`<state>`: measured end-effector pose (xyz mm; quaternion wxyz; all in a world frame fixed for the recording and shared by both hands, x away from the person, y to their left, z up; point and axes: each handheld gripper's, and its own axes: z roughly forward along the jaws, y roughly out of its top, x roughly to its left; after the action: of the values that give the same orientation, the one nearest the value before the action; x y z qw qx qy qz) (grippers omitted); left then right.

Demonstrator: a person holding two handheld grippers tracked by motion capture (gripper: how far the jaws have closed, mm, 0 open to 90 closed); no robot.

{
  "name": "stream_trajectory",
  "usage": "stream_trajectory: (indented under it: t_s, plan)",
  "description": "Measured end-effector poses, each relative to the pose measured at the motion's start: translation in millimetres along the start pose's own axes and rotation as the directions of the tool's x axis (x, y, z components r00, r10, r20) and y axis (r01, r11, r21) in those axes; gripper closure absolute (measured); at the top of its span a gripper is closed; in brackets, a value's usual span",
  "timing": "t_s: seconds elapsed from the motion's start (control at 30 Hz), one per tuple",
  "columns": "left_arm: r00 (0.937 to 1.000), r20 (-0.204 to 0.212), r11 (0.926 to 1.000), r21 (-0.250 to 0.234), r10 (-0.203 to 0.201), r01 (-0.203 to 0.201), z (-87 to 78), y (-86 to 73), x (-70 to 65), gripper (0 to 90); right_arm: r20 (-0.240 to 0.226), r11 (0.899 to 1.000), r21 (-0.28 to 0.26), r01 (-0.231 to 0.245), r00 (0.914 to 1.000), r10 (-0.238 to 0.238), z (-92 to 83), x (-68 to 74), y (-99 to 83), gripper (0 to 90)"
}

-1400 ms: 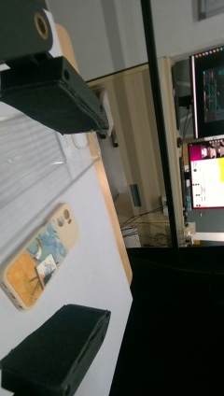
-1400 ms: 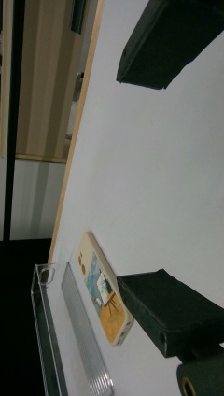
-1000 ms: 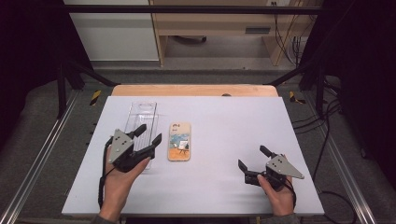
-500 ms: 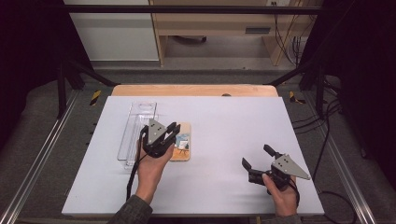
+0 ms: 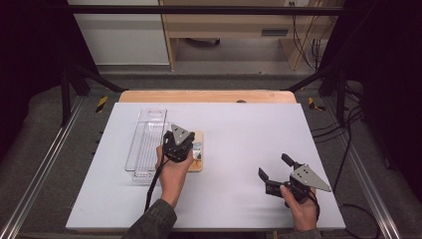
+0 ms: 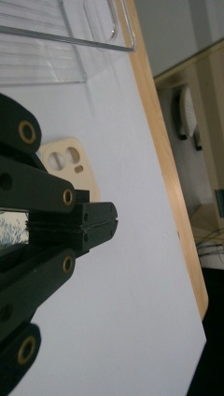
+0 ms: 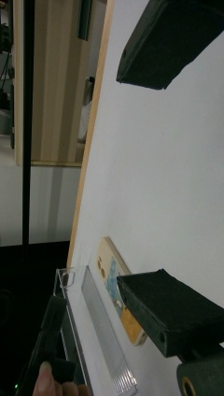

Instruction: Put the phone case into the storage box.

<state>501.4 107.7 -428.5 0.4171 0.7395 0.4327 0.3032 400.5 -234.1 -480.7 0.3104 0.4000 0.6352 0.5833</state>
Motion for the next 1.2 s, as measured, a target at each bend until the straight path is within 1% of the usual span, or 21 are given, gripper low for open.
stream_trajectory:
  t_s: [0.07,0.1,0.13,0.23,0.27,0.3,0.33,0.37,0.4,0.5,0.53,0.57,0.6,0.67,0.77,0.87,0.9,1.03,1.1,1.17,1.2]
  plan:
    - [0.9992,-0.026,0.9995,0.015,-0.029,0.029,7.2,-0.5,2.8,89.6,-0.001,1.0,-0.002,0.0,1.0,0.0,-0.2,0.2,0.2,4.2]
    - [0.9976,-0.057,0.9985,0.035,-0.039,0.041,14.3,-1.0,4.8,89.6,-0.002,1.0,-0.003,0.0,1.0,0.0,-0.3,0.3,0.3,4.2]
    - [0.9976,-0.057,0.9985,0.035,-0.039,0.041,14.3,-1.0,4.8,89.6,-0.002,1.0,-0.003,0.0,1.0,0.0,-0.3,0.3,0.3,4.2]
    - [0.9938,-0.105,0.9966,0.07,-0.036,0.044,25.0,-3.3,6.1,89.6,-0.004,1.0,-0.007,-0.003,1.0,0.003,-0.4,0.3,0.9,4.3]
    - [0.9925,-0.116,0.9951,0.085,-0.04,0.05,27.9,-4.2,6.7,89.5,-0.005,1.0,-0.009,-0.002,1.0,0.002,-0.5,0.1,1.0,4.3]
    - [0.9913,-0.119,0.9932,0.094,-0.056,0.068,30.2,-5.1,7.1,89.5,-0.006,1.0,-0.009,-0.003,1.0,0.003,-0.6,0.1,1.2,4.2]
    - [0.9891,-0.14,0.9917,0.112,-0.046,0.062,34.5,-6.2,5.9,89.5,-0.007,1.0,-0.011,-0.003,1.0,0.003,-0.7,0.1,1.4,4.3]
    - [0.9891,-0.14,0.9917,0.112,-0.046,0.062,34.5,-6.2,5.9,89.5,-0.007,1.0,-0.011,-0.003,1.0,0.003,-0.7,0.1,1.4,4.3]
    - [0.9881,-0.151,0.9911,0.123,-0.032,0.051,36.6,-6.9,5.4,89.5,-0.008,1.0,-0.012,-0.005,1.0,0.004,-0.7,0.1,1.5,4.3]
    - [0.9838,-0.178,0.987,0.154,-0.017,0.045,43.3,-10.6,5.8,89.6,-0.009,1.0,-0.012,-0.006,0.9999,0.006,-0.6,0.0,1.6,4.3]
    - [0.9825,-0.184,0.9855,0.16,-0.025,0.056,45.2,-11.6,6.8,89.5,-0.01,1.0,-0.013,-0.005,0.9999,0.005,-0.6,0.0,1.7,4.3]
    - [0.9798,-0.198,0.9829,0.172,-0.031,0.066,48.5,-12.9,8.4,89.6,-0.01,1.0,-0.014,-0.004,0.9999,0.004,-1.0,0.0,1.8,4.3]
    - [0.9793,-0.197,0.9818,0.172,-0.046,0.081,49.5,-13.2,9.5,89.5,-0.01,1.0,-0.014,-0.004,0.9999,0.004,-1.1,0.1,1.9,4.3]
    - [0.9785,-0.2,0.9808,0.174,-0.051,0.087,50.2,-13.3,10.1,89.6,-0.01,1.0,-0.015,-0.004,0.9999,0.003,-1.2,0.0,2.0,4.4]
    - [0.9777,-0.206,0.9803,0.18,-0.044,0.082,52.1,-13.9,10.9,89.5,-0.009,1.0,-0.014,-0.004,0.9999,0.004,-1.3,-0.3,2.1,4.4]
    - [0.9753,-0.22,0.9759,0.207,-0.023,0.07,54.8,-16.3,12.2,89.5,-0.009,1.0,-0.016,-0.003,1.0,0.003,-1.3,-0.6,2.3,4.5]
    - [0.9753,-0.22,0.9759,0.207,-0.023,0.07,54.8,-16.3,12.2,89.5,-0.008,1.0,-0.017,-0.005,1.0,0.005,-1.4,-0.6,2.5,4.5]
    - [0.9698,-0.244,0.9726,0.225,-0.004,0.06,57.7,-18.3,10.8,89.6,-0.008,1.0,-0.019,-0.003,1.0,0.002,-2.0,-0.4,2.9,4.5]
    - [0.9668,-0.255,0.969,0.241,0.008,0.056,59.2,-20.3,10.7,89.6,-0.008,1.0,-0.018,0.0,1.0,-0.001,-2.4,0.1,3.0,4.5]
    - [0.966,-0.258,0.9686,0.242,0.006,0.059,59.7,-20.8,10.3,89.6,-0.008,1.0,-0.018,-0.001,1.0,0.0,-2.7,0.3,3.2,4.5]
    - [0.9649,-0.262,0.9683,0.244,0.011,0.055,60.2,-21.1,10.2,89.5,-0.008,1.0,-0.02,0.0,1.0,0.0,-2.9,0.3,3.4,4.6]
